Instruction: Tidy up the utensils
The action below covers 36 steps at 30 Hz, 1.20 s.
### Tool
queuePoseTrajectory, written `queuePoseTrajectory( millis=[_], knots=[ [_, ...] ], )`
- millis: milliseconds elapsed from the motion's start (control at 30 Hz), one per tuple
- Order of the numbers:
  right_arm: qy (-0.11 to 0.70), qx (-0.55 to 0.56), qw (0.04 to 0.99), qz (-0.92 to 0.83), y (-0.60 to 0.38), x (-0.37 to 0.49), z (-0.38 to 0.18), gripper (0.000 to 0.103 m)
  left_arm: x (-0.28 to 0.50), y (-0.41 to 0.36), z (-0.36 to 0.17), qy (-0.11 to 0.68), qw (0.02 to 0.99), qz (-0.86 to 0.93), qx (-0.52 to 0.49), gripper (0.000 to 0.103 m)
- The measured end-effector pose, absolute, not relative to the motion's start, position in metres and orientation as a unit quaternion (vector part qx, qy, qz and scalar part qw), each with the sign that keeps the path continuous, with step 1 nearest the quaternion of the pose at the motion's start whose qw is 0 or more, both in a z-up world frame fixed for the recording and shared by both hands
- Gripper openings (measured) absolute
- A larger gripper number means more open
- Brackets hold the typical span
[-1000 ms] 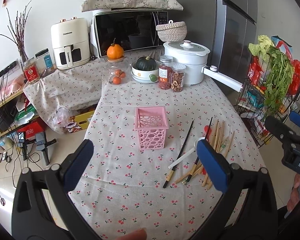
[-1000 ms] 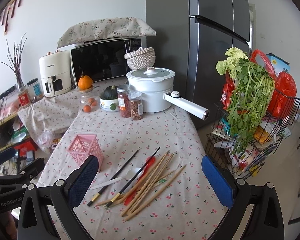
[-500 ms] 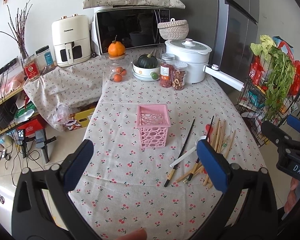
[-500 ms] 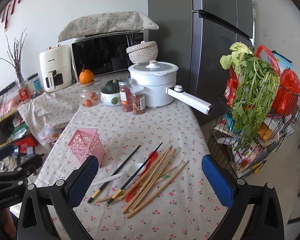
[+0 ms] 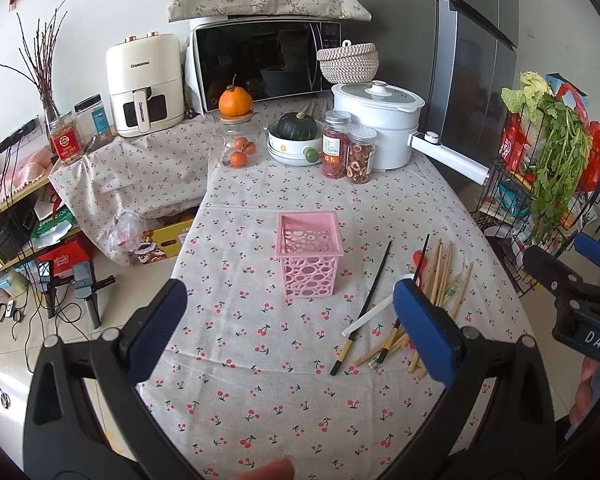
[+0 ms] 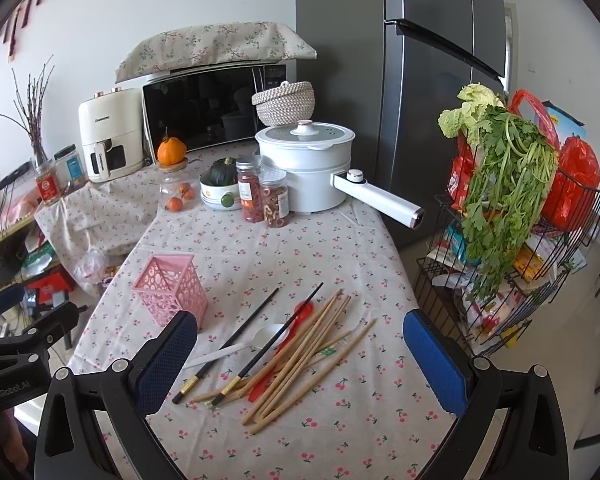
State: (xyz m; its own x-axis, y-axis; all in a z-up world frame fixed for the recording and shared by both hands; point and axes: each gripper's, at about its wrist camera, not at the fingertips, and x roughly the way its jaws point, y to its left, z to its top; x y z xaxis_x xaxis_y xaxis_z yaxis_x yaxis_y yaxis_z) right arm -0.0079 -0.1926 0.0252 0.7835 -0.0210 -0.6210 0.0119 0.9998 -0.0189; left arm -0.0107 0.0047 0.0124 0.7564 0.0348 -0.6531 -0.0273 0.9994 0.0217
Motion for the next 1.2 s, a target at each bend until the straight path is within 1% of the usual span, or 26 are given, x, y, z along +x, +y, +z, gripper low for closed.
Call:
queuePoseTrajectory(
  millis=[933, 1200],
  knots=[
    [0.333, -0.009, 0.942, -0.025, -0.196, -0.004, 0.024, 0.103, -0.011, 0.003, 0.013, 0.343, 0.939, 0.01, 0.006, 0.102],
    [0.338, -0.008, 0.94, -0.047, -0.203, 0.003, 0.021, 0.103, -0.013, -0.001, 0.009, 0.311, 0.95, -0.002, 0.021, 0.102]
  ],
)
